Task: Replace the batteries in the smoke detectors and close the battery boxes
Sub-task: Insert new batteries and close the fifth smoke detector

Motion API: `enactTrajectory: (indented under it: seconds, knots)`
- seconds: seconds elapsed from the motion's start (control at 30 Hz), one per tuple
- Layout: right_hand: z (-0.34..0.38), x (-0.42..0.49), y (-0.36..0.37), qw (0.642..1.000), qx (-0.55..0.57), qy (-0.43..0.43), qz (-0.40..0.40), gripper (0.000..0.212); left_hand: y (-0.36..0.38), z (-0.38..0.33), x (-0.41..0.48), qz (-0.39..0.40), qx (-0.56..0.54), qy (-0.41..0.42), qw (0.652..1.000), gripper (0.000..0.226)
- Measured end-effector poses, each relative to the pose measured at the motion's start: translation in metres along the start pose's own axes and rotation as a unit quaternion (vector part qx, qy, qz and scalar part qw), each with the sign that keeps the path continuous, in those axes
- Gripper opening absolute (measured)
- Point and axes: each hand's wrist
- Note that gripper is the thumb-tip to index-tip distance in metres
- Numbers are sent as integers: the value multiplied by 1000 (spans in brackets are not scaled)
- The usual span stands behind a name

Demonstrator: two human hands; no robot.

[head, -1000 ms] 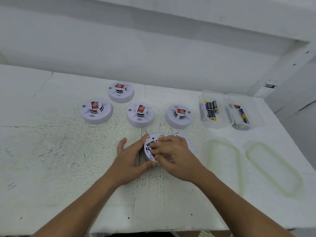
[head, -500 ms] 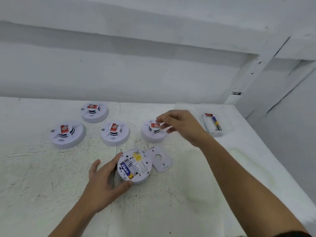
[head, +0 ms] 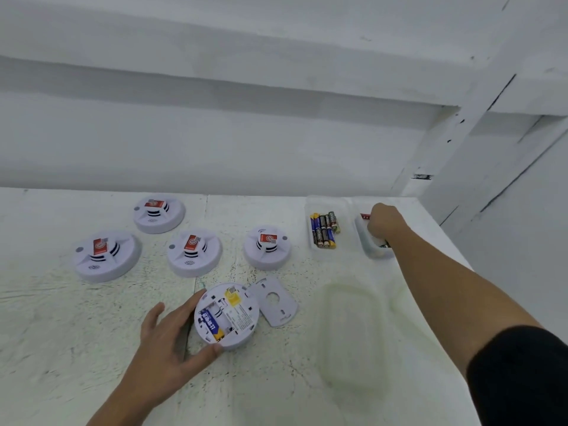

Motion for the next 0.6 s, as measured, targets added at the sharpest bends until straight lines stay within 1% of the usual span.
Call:
enactTrajectory:
  seconds: [0.27,0.33,0.4,0.43,0.5,0.53,0.57,0.6]
  knots:
    - [-10,17,23,998,-2,-13,-53,33,-2,-10,-2,-11,-11,5,1000,75]
    - [-11,18,26,998,17,-17,-57,27,-2,-9,-2,-11,-12,0,1000,76]
    - [-11,19,22,998,36,-14,-46,13,-2,-8,-2,-8,-7,-3,1000,76]
    - [-12,20,21,998,56,-12,-39,10,-2,-8,-2,-8,-5,-3,1000,76]
    - [-15,20,16,990,135,12,-44,22,-2,-8,-2,-9,-1,-2,1000,75]
    - [-15,17,12,977,204,33,-55,26,-2,-7,-2,-9,-1,-1,1000,75]
    - [-14,13,7,956,278,60,-71,27,-2,-6,-2,-8,-2,-2,1000,76]
    - [-13,9,1,925,358,91,-87,28,-1,-5,-2,-7,-1,-3,1000,77]
Point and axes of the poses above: each hand's wrist, its own x-axis towards the middle knuckle, its own y-axis out of the palm, z = x × y, and after that the axes turned 5 degrees about -y, right-handed
